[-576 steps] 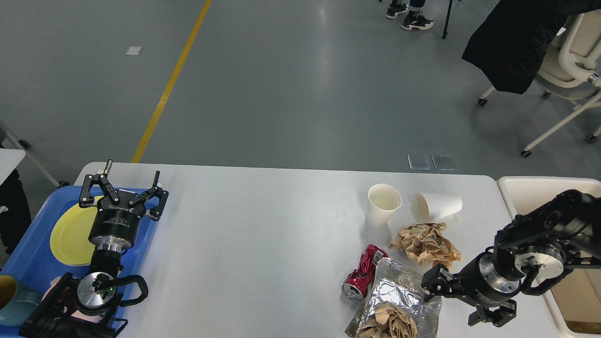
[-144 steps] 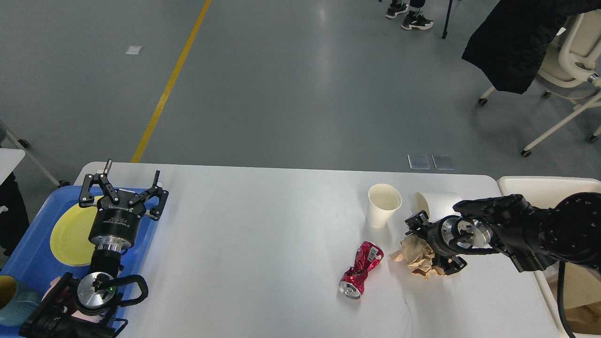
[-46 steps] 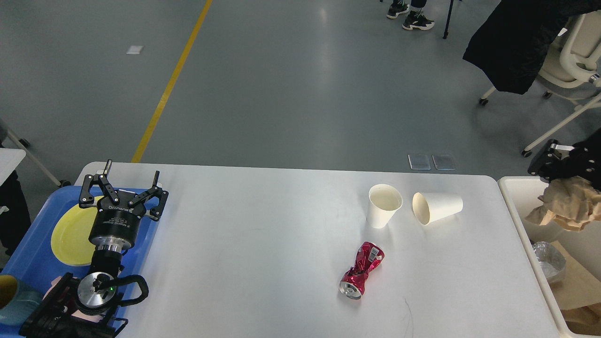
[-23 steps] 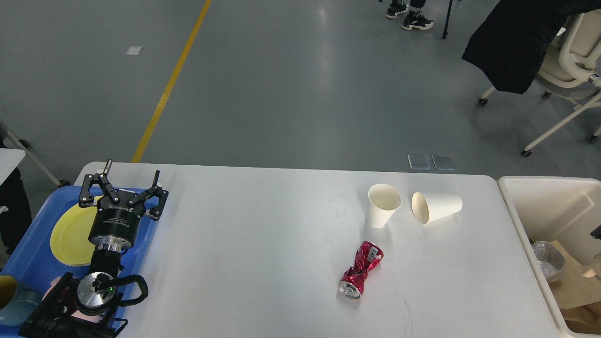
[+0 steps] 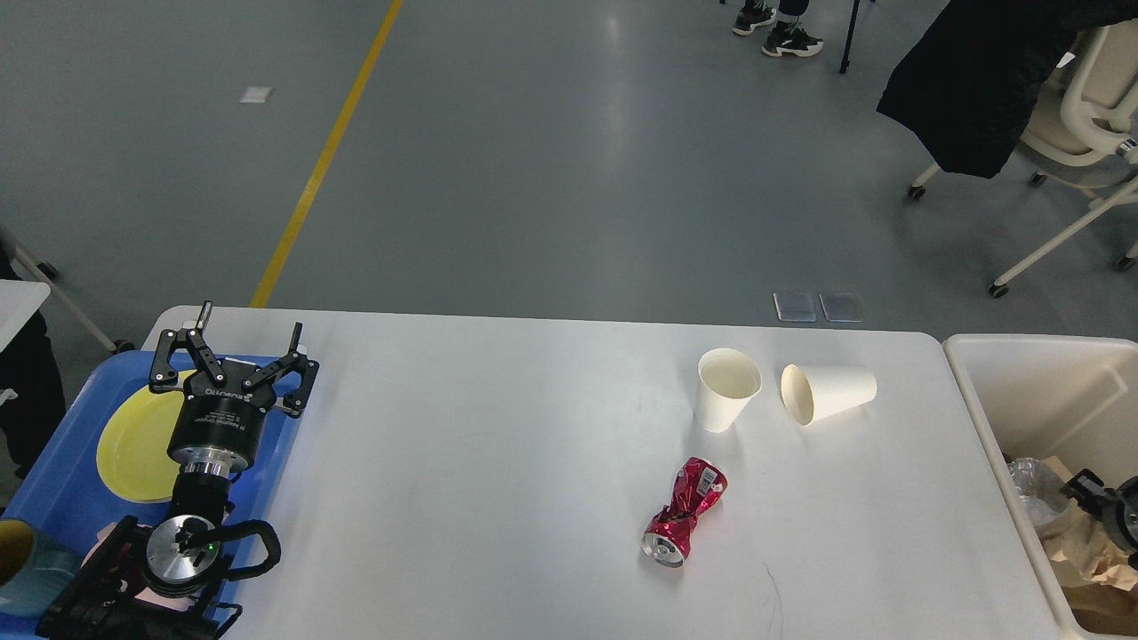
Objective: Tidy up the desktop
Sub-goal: 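Carry the brown paper to the white bin and release it, then raise the right gripper out of the bin toward the cups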
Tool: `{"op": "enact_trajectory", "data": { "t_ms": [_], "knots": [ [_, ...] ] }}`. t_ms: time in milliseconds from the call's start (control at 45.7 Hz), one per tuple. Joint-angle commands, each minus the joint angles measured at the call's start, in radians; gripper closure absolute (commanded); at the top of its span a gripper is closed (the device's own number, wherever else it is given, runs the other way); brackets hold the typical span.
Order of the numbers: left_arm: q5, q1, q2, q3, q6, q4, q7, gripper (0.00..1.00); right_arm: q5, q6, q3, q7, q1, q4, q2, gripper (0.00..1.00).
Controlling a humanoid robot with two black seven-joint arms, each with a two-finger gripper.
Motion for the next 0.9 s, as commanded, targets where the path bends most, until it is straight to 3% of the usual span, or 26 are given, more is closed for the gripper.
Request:
{"op": "enact_trajectory", "data": {
  "t_ms": [0,197,219,307,876],
  "knots": [
    [-0.001,0.000,0.000,0.000,0.000,0.000,0.000,0.04,-0.001,-0.059,-0.005,-0.001,-0.036,-0.022,0.029,1.00],
    [0.001,0.000,0.000,0.000,0.000,0.000,0.000,0.04,-0.001,-0.075,0.000,0.000,-0.050,-0.022,0.022,1.00],
    [-0.001,0.000,0.000,0.000,0.000,0.000,0.000,0.04,0.000,-0.080,0.000,0.000,-0.054,-0.022,0.022,0.94],
    [-0.001,0.000,0.000,0.000,0.000,0.000,0.000,0.04,0.000,-0.129,0.000,0.003,-0.058,-0.022,0.025,0.02],
    [0.001,0.000,0.000,0.000,0.000,0.000,0.000,0.04,0.000,-0.144,0.003,0.003,-0.051,-0.011,0.027,0.00]
  ]
}}
